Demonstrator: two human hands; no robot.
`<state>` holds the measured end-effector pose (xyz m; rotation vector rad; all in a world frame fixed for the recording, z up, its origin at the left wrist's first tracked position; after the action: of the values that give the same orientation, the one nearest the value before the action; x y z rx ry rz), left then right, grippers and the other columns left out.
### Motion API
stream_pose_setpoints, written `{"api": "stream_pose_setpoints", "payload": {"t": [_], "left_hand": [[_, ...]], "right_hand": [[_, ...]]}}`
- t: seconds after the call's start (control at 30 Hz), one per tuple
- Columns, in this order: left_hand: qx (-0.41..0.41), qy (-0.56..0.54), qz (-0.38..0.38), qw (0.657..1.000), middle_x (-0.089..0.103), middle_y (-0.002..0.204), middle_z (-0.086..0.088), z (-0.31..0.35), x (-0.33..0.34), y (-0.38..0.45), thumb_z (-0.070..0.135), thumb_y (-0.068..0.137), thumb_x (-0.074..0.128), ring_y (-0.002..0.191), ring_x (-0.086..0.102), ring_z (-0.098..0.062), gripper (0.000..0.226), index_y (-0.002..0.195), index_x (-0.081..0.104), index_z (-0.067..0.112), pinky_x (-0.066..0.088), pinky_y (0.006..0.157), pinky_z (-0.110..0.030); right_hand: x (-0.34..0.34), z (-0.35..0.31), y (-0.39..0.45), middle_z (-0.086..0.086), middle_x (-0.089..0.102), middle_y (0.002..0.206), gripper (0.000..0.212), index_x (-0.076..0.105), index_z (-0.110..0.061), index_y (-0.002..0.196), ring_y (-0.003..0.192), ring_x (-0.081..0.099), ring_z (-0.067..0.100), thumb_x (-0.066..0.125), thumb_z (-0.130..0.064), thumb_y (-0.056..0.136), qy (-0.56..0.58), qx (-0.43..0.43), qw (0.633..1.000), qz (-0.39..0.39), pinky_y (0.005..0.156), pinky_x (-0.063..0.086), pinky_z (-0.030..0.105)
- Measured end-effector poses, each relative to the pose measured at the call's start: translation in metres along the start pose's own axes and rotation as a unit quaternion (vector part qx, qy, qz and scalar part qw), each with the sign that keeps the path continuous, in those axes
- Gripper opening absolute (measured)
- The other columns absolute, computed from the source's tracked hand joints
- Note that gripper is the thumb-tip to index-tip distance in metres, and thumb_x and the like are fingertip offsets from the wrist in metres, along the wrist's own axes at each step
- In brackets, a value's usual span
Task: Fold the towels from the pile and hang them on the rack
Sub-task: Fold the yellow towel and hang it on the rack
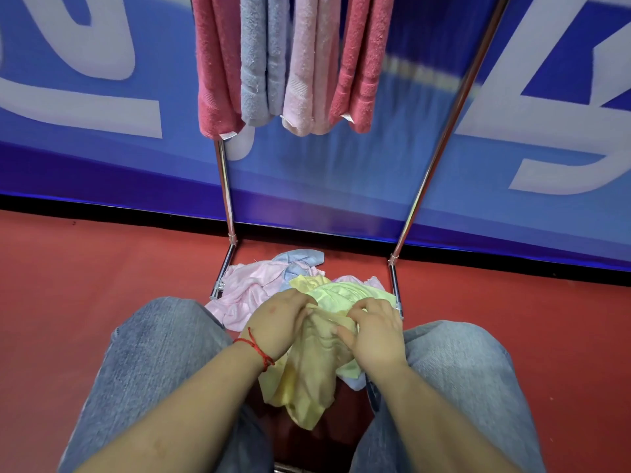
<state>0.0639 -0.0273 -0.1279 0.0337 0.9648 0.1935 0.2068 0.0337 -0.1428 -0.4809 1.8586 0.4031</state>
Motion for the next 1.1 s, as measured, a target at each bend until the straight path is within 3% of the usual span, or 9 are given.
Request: {"api": "stream_pose_setpoints", "payload": {"t": [0.1, 0.23, 0.37, 0.57, 0.7, 0.77, 0.87, 0.97, 1.1], "left_hand": [[-0.010, -0.039, 0.048, 0.998, 0.064, 0.098, -0.006, -0.006, -0.014, -0.002, 0.048, 0.082, 0.021, 0.097, 0.058, -0.023, 0.062, 0.102, 0.066, 0.009, 0.033, 0.082, -0.017], [-0.033, -0.027, 0.088, 0.995, 0.065, 0.095, -0.005, -0.015, -0.031, -0.005, 0.048, 0.083, 0.024, 0.093, 0.060, -0.024, 0.060, 0.101, 0.067, 0.011, 0.038, 0.082, -0.021], [-0.047, -0.034, 0.123, 0.991, 0.066, 0.091, -0.007, -0.019, -0.043, -0.010, 0.040, 0.087, 0.033, 0.089, 0.061, -0.024, 0.049, 0.095, 0.068, 0.008, 0.033, 0.079, -0.013], [-0.084, -0.039, 0.147, 0.985, 0.065, 0.091, -0.008, -0.035, -0.051, -0.017, 0.022, 0.087, 0.043, 0.091, 0.060, -0.026, 0.031, 0.095, 0.068, 0.007, 0.035, 0.081, -0.016], [-0.088, -0.037, 0.148, 0.984, 0.064, 0.096, -0.008, -0.038, -0.050, -0.019, 0.014, 0.093, 0.049, 0.095, 0.059, -0.024, 0.020, 0.099, 0.068, 0.007, 0.034, 0.082, -0.015], [-0.095, -0.044, 0.145, 0.984, 0.063, 0.098, -0.007, -0.040, -0.049, -0.019, 0.010, 0.093, 0.051, 0.096, 0.056, -0.021, 0.019, 0.101, 0.067, 0.007, 0.033, 0.081, -0.014], [-0.122, -0.086, 0.137, 0.979, 0.063, 0.098, -0.003, -0.044, -0.047, -0.020, 0.010, 0.094, 0.049, 0.092, 0.054, -0.016, 0.019, 0.100, 0.067, 0.006, 0.032, 0.077, -0.013], [-0.162, -0.168, 0.116, 0.965, 0.064, 0.095, -0.001, -0.050, -0.042, -0.021, 0.009, 0.095, 0.047, 0.091, 0.055, -0.016, 0.018, 0.097, 0.065, 0.008, 0.034, 0.075, -0.015], [-0.214, -0.278, 0.066, 0.934, 0.066, 0.095, -0.009, -0.062, -0.032, -0.019, 0.011, 0.095, 0.047, 0.096, 0.060, -0.028, 0.018, 0.088, 0.063, 0.015, 0.047, 0.088, -0.034]], "right_hand": [[-0.006, 0.009, -0.003, 0.000, 0.059, 0.111, 0.035, 0.070, -0.014, 0.096, 0.110, 0.046, 0.025, 0.065, -0.045, 0.082, 0.016, 0.010, 0.999, 0.031, 0.092, 0.025, 0.030], [-0.018, 0.017, -0.008, -0.006, 0.059, 0.107, 0.043, 0.068, -0.018, 0.094, 0.108, 0.045, 0.019, 0.058, -0.057, 0.078, 0.032, 0.023, 0.997, 0.059, 0.083, 0.014, 0.019], [-0.024, 0.023, -0.010, -0.009, 0.058, 0.101, 0.030, 0.068, -0.018, 0.093, 0.103, 0.045, 0.015, 0.068, -0.045, 0.080, 0.064, 0.038, 0.995, 0.068, 0.082, 0.018, 0.019], [-0.019, 0.033, -0.017, -0.009, 0.046, 0.066, 0.020, 0.055, -0.018, 0.075, 0.065, 0.044, 0.011, 0.071, -0.029, 0.081, 0.243, 0.100, 0.965, -0.008, 0.062, 0.038, 0.024], [-0.019, 0.033, -0.019, -0.001, 0.048, 0.061, 0.012, 0.060, -0.008, 0.081, 0.045, 0.044, 0.005, 0.071, -0.013, 0.081, 0.360, 0.124, 0.924, -0.025, 0.049, 0.035, 0.012], [-0.017, 0.031, -0.019, 0.007, 0.059, 0.075, 0.010, 0.058, -0.003, 0.084, 0.050, 0.059, 0.005, 0.068, -0.003, 0.082, 0.426, 0.134, 0.894, -0.041, 0.052, 0.045, 0.013], [-0.014, 0.027, -0.018, 0.011, 0.060, 0.075, 0.014, 0.056, -0.005, 0.082, 0.062, 0.066, 0.013, 0.067, 0.003, 0.081, 0.487, 0.140, 0.860, -0.059, 0.063, 0.054, 0.019], [-0.012, 0.024, -0.018, 0.009, 0.058, 0.073, 0.015, 0.060, -0.002, 0.086, 0.066, 0.062, 0.018, 0.072, -0.005, 0.079, 0.464, 0.132, 0.873, -0.067, 0.069, 0.055, 0.027], [-0.011, 0.022, -0.015, 0.008, 0.056, 0.067, 0.023, 0.059, 0.010, 0.091, 0.057, 0.060, 0.011, 0.070, -0.008, 0.082, 0.464, 0.130, 0.872, -0.085, 0.061, 0.053, 0.021]]}}
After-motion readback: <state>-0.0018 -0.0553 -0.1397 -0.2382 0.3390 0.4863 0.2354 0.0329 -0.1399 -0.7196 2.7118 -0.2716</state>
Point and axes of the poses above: each hand's wrist, its own y-axis towards the middle knuckle, its own x-axis out of the palm, z = x × y, the point moved 7 cm from there along y, towards the middle knuckle
